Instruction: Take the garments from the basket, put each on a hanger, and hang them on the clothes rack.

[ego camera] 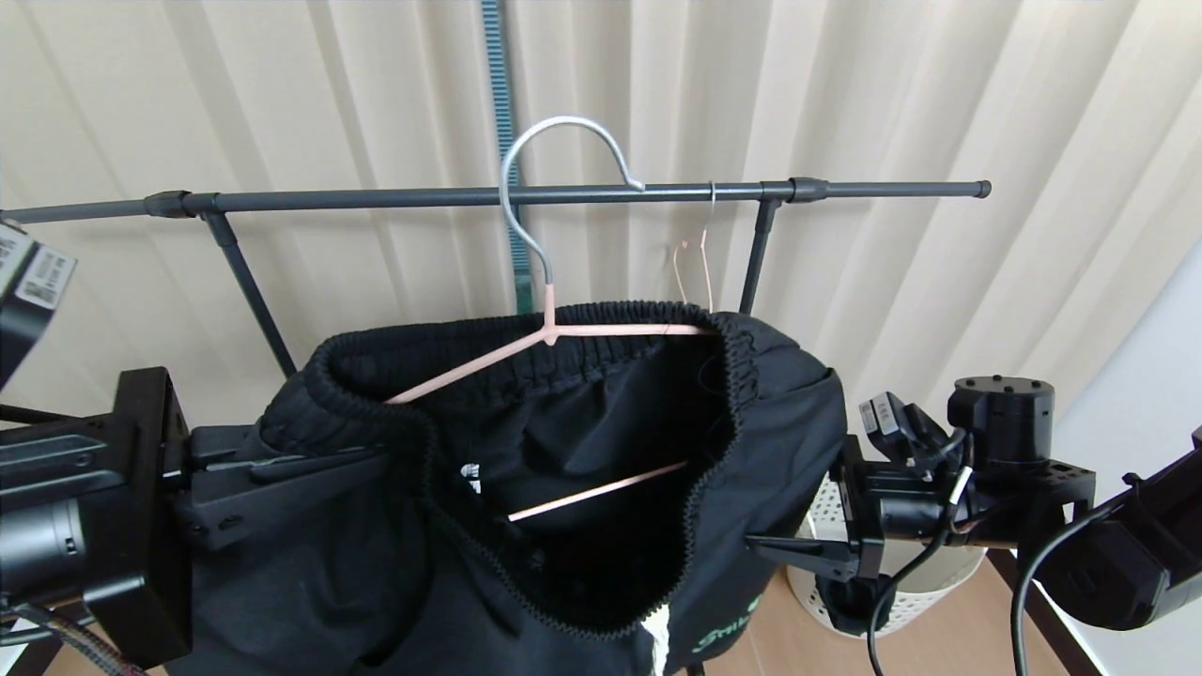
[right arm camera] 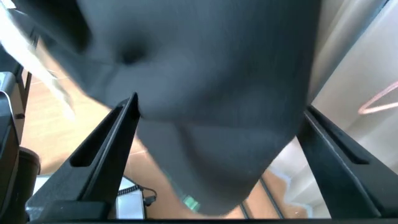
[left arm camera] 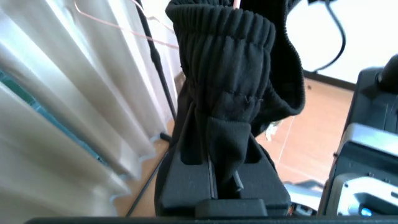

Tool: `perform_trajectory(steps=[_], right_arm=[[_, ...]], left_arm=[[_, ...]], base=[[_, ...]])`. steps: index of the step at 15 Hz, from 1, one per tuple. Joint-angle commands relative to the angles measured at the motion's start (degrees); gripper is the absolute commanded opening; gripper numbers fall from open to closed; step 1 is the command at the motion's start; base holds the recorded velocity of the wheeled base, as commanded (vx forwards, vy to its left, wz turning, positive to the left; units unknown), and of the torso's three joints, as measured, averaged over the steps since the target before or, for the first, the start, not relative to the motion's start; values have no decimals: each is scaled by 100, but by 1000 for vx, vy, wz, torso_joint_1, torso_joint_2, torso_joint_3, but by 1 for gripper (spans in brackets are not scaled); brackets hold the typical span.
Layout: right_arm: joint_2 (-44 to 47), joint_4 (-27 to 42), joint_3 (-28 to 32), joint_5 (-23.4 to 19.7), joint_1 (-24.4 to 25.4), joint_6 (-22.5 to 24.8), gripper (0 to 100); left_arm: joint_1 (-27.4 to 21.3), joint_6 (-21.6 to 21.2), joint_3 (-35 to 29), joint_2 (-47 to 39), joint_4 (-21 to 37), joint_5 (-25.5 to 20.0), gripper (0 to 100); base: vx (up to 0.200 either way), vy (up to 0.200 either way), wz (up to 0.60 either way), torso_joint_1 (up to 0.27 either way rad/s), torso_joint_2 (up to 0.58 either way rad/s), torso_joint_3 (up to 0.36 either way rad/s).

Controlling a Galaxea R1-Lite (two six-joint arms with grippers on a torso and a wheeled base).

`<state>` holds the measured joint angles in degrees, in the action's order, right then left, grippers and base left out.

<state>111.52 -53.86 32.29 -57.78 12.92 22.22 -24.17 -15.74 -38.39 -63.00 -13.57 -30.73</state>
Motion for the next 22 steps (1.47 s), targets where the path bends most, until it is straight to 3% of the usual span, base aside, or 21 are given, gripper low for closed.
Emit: perform_trajectory(steps=[1,2,10,19,20,22], right_arm=[[80,-11,14,22,9,10,100],[72,-2,14,22,17,19,0],[-43,-2,234,48,-633,36,0],[10,7,172,57,-624,54,0],[28,7,93,65,-607,212,100],[28,7,75,65,-536,353,100]], left_arm=[[-8,97,60,-10,-111,-3,0],[-8,159,68,-10,-155,-3,0],[246,519,130,60,-216,-38,0],[598,537,139,7,-260,-38,0],[686,625,139,-2,-260,-38,0],[818,800,130,-142,-296,-38,0]], base=[[0,0,0,0,0,0],[0,0,0,0,0,0],[0,0,0,0,0,0],[0,0,0,0,0,0],[0,0,0,0,0,0],[0,0,0,0,0,0]])
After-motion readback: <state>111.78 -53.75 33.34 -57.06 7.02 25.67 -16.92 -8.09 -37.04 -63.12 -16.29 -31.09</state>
